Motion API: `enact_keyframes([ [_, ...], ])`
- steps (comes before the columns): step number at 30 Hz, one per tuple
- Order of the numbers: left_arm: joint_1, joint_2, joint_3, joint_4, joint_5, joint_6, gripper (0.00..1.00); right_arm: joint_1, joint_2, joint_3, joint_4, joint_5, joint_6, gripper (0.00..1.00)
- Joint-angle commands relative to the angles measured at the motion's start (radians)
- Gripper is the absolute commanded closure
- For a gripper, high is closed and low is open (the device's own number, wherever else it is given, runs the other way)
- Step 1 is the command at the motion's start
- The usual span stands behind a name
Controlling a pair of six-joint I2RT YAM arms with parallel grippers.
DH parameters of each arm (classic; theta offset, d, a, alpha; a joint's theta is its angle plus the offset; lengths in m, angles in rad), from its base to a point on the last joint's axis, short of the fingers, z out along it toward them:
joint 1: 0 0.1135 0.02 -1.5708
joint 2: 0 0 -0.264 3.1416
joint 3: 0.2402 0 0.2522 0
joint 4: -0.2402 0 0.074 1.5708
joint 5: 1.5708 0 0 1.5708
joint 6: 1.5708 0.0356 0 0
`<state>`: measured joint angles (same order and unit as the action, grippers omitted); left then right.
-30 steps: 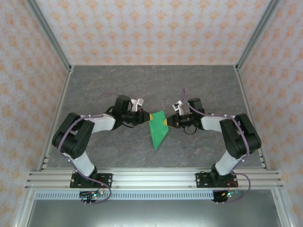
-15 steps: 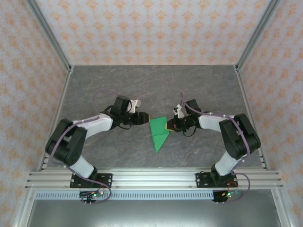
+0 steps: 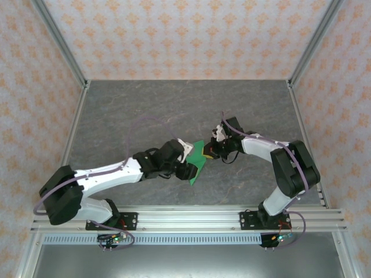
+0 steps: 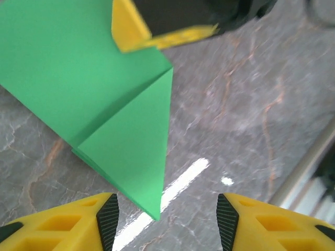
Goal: Fold a paper plane with a square sheet of paper (fold left side to right side)
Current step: Fold the wing for the fifth time at the center of the table.
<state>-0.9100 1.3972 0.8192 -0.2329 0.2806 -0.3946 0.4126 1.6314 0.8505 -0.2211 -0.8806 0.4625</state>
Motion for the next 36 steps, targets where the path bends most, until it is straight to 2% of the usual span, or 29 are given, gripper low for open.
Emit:
enact_keyframes([
  [1, -0.043, 0.074, 0.064, -0.047, -0.121, -0.010, 0.44, 0.010, -0.007, 0.022, -0.039, 0.031, 0.028, 1.00],
  [8, -0.113, 0.235, 0.185, -0.139, -0.278, -0.041, 0.44, 0.011, 0.002, 0.029, -0.043, 0.034, 0.035, 1.00],
  [18, -0.180, 0.385, 0.316, -0.274, -0.436, -0.051, 0.45, 0.014, 0.008, 0.033, -0.046, 0.034, 0.045, 1.00],
  [26, -0.209, 0.453, 0.362, -0.333, -0.507, -0.069, 0.52, 0.016, 0.016, 0.030, -0.041, 0.034, 0.050, 1.00],
  [36, -0.224, 0.486, 0.379, -0.344, -0.519, -0.067, 0.63, 0.018, 0.020, 0.030, -0.046, 0.035, 0.045, 1.00],
])
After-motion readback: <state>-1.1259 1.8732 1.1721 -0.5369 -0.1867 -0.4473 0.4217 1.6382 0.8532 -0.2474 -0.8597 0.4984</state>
